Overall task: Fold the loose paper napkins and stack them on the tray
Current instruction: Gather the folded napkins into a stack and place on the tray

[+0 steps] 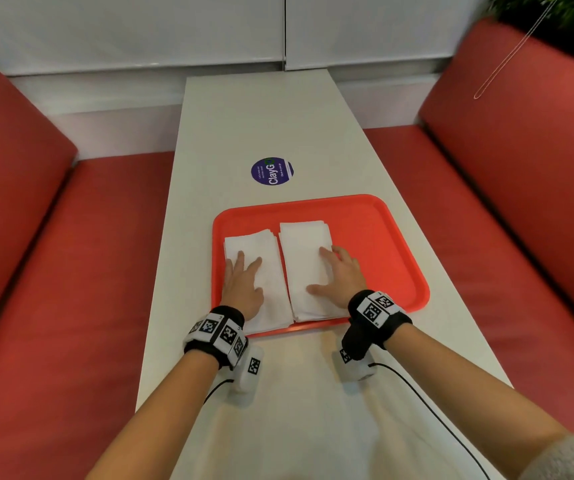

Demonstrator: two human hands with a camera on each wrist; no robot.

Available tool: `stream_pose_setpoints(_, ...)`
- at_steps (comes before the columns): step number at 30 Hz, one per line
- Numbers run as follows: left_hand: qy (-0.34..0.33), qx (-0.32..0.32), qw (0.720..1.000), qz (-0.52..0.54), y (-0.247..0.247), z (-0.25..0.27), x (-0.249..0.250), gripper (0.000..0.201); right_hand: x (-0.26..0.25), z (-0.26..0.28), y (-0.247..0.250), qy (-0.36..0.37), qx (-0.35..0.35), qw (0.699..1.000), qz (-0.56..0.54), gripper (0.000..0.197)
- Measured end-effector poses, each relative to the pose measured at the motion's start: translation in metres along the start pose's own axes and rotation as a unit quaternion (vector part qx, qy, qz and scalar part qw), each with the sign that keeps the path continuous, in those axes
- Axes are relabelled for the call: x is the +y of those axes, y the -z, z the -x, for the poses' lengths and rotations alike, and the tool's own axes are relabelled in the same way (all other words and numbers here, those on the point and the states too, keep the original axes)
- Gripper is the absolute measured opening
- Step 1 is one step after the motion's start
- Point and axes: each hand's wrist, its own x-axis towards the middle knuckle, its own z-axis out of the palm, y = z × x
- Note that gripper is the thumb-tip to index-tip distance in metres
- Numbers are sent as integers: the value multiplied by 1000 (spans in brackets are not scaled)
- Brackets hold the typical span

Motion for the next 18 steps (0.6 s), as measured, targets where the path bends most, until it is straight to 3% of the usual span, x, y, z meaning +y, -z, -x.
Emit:
stream_pose_setpoints(6,-11,-30,999,27,6,-9,-7,67,-5,0,0,-24,-11,1000,13,83)
stream_pose_setpoints(10,-22,-10,998,50,9,-5,-8,64,-10,5,3,-30,-11,999,6,83)
stream_pose_setpoints(14,-63,22,995,-78,3,8,-1,61,-27,15,-2,46,32,996,66,66)
stream_pose_setpoints(18,-43,-46,986,-153,-13,22,0,64,-39,28,-21,70,-27,990,118,57)
